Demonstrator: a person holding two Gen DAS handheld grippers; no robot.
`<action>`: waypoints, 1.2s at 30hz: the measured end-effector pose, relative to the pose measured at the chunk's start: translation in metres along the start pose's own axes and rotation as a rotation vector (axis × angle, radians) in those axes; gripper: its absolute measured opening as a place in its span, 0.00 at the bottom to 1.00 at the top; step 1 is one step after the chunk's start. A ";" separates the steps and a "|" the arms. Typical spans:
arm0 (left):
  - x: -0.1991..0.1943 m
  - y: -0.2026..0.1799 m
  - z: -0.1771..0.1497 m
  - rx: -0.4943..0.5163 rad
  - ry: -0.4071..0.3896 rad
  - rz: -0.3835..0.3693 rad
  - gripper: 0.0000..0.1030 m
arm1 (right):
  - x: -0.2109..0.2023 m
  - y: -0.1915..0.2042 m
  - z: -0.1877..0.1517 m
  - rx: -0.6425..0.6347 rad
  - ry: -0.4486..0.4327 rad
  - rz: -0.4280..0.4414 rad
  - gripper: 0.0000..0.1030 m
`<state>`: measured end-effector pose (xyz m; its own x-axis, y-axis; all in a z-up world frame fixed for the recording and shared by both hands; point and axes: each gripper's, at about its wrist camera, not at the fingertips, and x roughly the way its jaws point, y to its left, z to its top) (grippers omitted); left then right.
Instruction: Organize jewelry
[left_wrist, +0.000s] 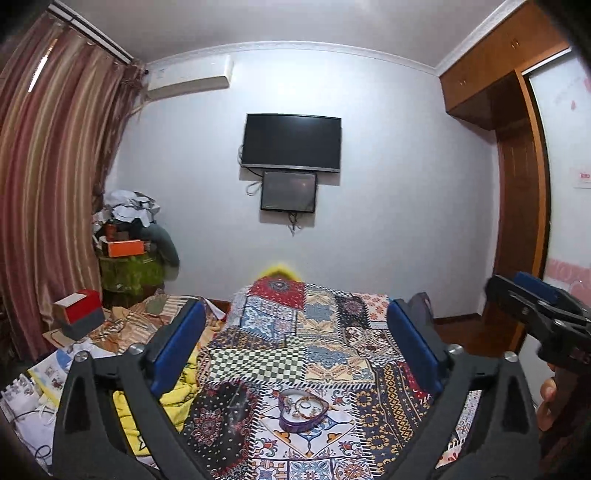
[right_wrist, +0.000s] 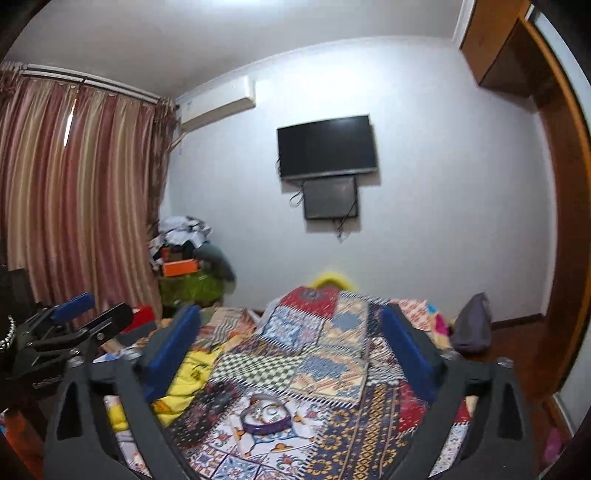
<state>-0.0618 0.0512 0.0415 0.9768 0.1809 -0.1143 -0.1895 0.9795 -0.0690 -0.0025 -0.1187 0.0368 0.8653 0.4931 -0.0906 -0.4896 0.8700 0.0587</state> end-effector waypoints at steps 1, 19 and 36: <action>-0.002 0.000 -0.001 -0.002 -0.001 0.007 0.97 | -0.001 -0.001 0.000 0.003 -0.006 -0.008 1.00; -0.007 -0.013 -0.012 0.024 0.021 0.025 0.98 | -0.010 -0.002 -0.016 -0.004 0.067 -0.011 1.00; -0.002 -0.015 -0.016 0.032 0.036 0.027 0.99 | -0.007 0.000 -0.012 -0.015 0.096 -0.009 1.00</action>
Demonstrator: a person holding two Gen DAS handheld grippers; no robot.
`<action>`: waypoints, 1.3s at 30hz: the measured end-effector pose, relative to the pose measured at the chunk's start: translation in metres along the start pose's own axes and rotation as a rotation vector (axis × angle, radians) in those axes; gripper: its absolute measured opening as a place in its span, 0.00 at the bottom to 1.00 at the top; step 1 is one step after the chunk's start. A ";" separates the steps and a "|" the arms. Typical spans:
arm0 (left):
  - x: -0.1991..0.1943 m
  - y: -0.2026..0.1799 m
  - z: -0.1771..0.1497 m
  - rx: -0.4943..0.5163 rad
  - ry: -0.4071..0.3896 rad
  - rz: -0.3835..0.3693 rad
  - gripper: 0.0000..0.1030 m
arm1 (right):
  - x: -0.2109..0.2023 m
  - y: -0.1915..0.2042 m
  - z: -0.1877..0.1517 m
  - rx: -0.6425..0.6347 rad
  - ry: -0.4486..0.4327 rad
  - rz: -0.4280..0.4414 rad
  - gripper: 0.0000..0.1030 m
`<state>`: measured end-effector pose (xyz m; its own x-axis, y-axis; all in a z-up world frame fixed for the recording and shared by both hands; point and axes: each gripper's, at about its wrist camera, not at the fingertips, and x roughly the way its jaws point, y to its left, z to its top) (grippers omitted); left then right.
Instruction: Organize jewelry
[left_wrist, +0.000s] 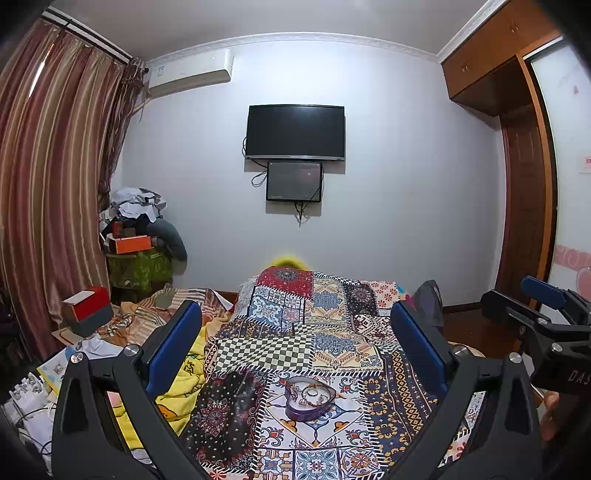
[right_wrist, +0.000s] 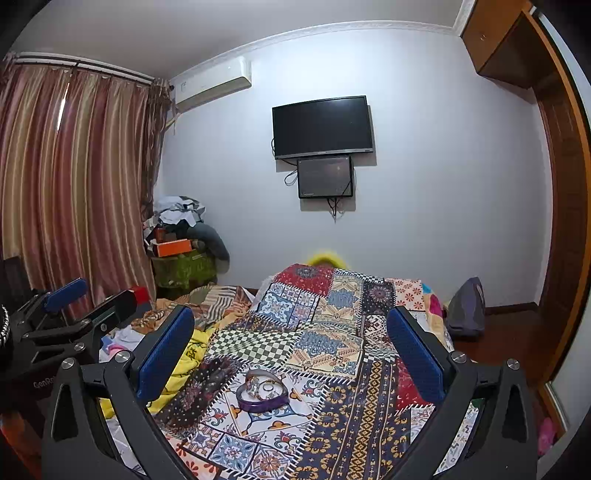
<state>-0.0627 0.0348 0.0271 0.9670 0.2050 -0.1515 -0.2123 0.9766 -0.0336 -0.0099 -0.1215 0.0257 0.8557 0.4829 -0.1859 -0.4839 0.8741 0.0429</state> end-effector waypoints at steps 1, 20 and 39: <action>0.001 0.000 0.000 0.001 0.001 0.002 0.99 | 0.000 0.000 0.000 -0.002 0.002 0.000 1.00; 0.006 0.003 -0.004 -0.014 0.015 0.001 0.99 | 0.002 -0.001 0.002 -0.004 0.017 0.002 1.00; 0.007 0.001 -0.003 0.002 0.016 0.005 0.99 | 0.005 -0.004 0.000 0.013 0.020 0.005 1.00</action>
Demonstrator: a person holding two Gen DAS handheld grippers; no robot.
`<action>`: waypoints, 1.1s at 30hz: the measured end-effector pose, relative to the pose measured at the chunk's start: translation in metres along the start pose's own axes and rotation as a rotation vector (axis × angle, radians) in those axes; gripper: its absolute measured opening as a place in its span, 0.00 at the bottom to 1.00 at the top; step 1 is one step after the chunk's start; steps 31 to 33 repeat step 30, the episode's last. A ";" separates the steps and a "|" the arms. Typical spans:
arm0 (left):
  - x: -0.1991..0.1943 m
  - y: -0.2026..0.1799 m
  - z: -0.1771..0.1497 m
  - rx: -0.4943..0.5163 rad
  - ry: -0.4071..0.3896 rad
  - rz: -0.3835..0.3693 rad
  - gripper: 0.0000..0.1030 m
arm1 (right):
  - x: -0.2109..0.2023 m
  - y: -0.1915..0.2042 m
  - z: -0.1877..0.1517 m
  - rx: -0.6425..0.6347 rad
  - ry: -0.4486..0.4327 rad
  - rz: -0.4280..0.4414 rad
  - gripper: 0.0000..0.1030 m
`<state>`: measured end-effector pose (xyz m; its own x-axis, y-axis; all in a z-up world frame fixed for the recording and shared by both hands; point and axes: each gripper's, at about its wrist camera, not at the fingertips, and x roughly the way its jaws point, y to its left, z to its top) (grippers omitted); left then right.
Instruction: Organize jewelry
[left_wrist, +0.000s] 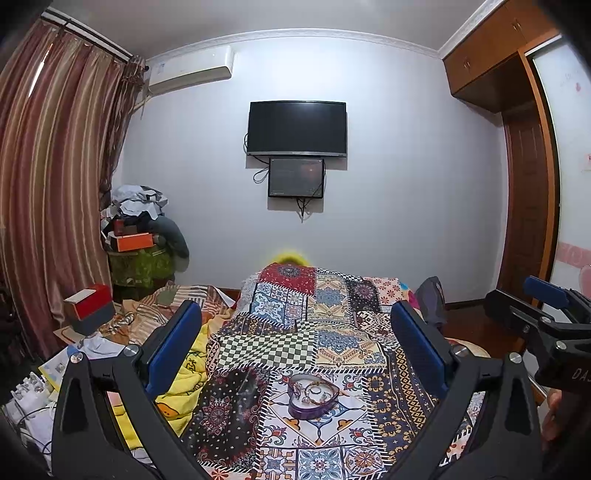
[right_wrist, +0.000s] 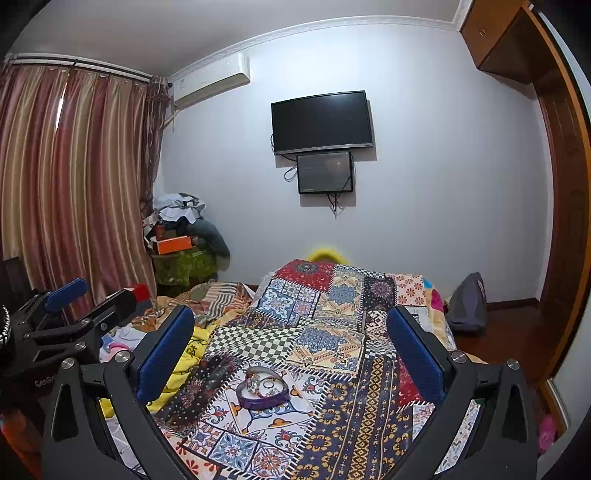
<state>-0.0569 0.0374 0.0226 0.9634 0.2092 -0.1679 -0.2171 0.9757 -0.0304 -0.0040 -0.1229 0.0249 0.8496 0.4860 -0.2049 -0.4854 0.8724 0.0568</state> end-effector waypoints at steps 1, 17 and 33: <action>0.000 0.000 0.000 0.000 0.001 -0.002 0.99 | 0.000 -0.001 0.000 0.001 0.000 0.000 1.00; 0.005 -0.001 0.000 -0.003 0.017 -0.030 0.99 | 0.000 0.000 -0.001 -0.010 -0.004 -0.010 1.00; 0.011 0.002 -0.002 -0.019 0.038 -0.043 0.99 | 0.002 -0.003 -0.001 -0.007 0.009 -0.019 1.00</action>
